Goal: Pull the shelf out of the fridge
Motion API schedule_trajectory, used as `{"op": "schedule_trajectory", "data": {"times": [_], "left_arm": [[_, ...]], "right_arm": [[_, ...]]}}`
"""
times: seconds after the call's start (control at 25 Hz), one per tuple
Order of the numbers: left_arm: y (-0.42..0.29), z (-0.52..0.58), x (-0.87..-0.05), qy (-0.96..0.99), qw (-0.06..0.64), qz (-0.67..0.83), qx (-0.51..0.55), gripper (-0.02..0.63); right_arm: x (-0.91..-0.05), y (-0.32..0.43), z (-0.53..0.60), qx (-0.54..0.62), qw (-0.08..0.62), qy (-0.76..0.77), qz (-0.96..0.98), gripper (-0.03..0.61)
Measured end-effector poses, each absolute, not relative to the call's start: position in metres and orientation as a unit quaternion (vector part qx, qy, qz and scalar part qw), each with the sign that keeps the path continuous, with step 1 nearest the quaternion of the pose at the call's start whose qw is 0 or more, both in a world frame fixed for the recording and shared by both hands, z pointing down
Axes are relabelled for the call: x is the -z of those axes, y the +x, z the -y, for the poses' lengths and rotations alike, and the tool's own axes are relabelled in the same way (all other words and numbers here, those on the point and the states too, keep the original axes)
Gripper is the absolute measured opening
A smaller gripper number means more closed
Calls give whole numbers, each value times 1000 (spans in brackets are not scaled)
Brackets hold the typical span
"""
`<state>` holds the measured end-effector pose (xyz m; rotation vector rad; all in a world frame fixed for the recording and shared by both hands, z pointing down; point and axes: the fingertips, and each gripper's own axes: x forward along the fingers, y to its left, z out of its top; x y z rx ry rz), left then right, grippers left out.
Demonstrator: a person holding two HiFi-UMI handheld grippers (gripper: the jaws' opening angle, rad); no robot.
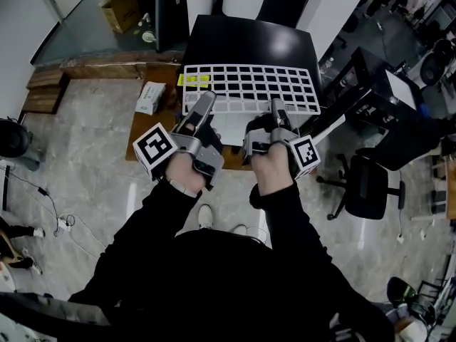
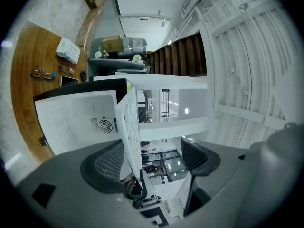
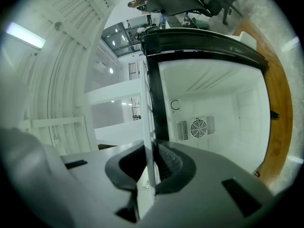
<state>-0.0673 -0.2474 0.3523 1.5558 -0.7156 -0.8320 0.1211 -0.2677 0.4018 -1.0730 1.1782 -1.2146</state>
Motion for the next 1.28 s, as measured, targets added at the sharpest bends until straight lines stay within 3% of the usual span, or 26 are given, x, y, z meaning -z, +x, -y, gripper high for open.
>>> {"op": "schedule_trajectory", "data": {"times": [0.48,0.68,0.8,0.92,1.04,1.12,1.2,1.28], "left_arm": [[-69,247,-351,669,583,293,356,368],[-65,248,-354,668,585,291,355,368],[-61,247,-354,671,583,291,353,368],[-56,241,-352,689,568,288,347,368],[-50,222,-354,737,526,284,316,368],[-47,204,-363,768,496,287,285,368],[-45,186,-374,792,474,286,257,368],[-39,168,-384,826,436,278,225,367]], "right_arm": [[-398,123,276,494,562,-460,-479,42],[-383,124,272,495,556,-447,-495,281],[-385,124,266,500,541,-452,-503,340],[-387,122,254,494,515,-457,-530,356],[-383,128,229,446,472,-480,-590,354],[-381,134,208,402,435,-496,-635,312],[-382,134,185,354,381,-504,-690,211],[-386,130,163,303,323,-501,-743,42]]}}
